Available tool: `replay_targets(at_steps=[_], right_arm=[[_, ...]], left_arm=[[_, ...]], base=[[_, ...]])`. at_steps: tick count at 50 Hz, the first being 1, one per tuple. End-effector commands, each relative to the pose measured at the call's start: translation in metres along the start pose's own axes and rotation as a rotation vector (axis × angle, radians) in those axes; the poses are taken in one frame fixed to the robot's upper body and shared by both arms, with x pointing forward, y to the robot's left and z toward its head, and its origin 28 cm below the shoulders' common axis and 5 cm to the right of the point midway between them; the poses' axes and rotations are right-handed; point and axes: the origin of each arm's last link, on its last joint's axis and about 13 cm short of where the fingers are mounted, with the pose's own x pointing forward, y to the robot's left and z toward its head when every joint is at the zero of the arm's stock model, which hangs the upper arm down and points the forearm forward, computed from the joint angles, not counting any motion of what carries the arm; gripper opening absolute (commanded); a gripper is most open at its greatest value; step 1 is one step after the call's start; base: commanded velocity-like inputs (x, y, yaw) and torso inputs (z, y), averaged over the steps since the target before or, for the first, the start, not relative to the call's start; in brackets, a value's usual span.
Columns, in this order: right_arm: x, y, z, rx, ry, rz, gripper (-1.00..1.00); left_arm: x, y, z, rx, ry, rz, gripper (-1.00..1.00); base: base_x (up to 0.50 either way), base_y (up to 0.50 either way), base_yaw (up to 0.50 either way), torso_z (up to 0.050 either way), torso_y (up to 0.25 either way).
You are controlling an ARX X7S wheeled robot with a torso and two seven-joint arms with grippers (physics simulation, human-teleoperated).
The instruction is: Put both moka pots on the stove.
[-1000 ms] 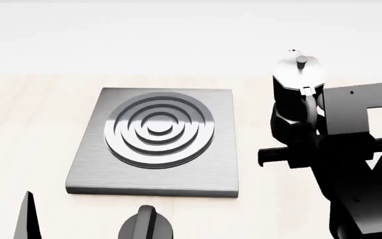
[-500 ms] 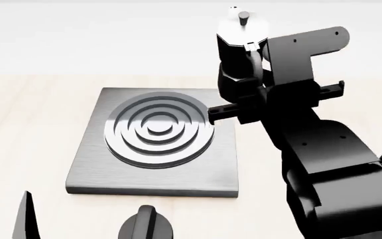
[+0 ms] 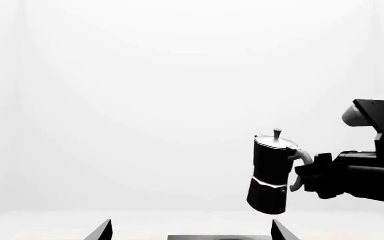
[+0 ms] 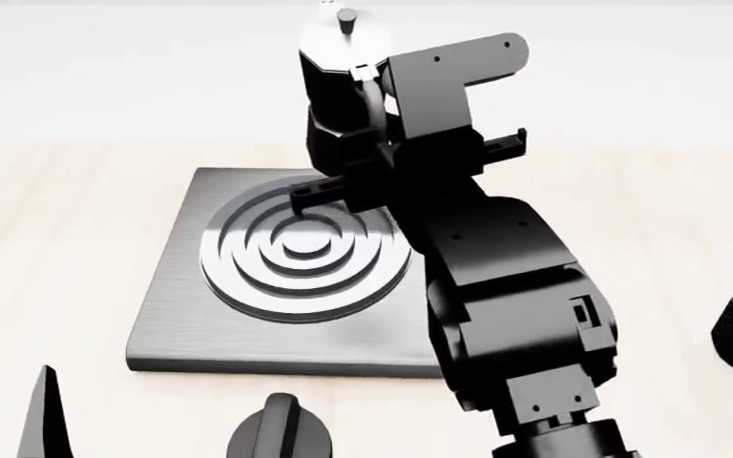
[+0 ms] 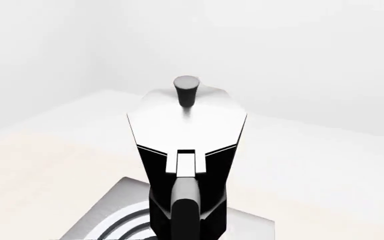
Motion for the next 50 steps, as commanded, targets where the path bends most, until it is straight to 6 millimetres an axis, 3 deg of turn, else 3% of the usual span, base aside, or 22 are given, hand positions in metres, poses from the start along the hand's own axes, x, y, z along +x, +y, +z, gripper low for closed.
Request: replay_targets(at_steps=[1, 19, 41, 50], right_arm=[[0.018, 0.02, 0.003, 0.013, -0.032, 0.056, -1.0], [0.024, 0.042, 0.01, 0.092, -0.016, 0.161, -1.0], [0.029, 0.05, -0.008, 0.068, 0.049, 0.177, -1.0], [0.03, 0.05, -0.012, 0.072, 0.047, 0.176, -1.0]], left_arm=[[0.0, 0.001, -0.001, -0.002, 0.0, -0.001, 1.0], [0.0, 0.003, 0.0, -0.014, -0.004, -0.005, 1.0], [-0.001, 0.003, 0.0, -0.011, -0.004, -0.014, 1.0], [-0.001, 0.002, -0.001, -0.012, -0.005, -0.014, 1.0]], base=[[0.0, 0.0, 0.0, 0.0, 0.0], [0.0, 0.0, 0.0, 0.0, 0.001], [0.0, 0.0, 0.0, 0.0, 0.001], [0.0, 0.0, 0.0, 0.0, -0.161]])
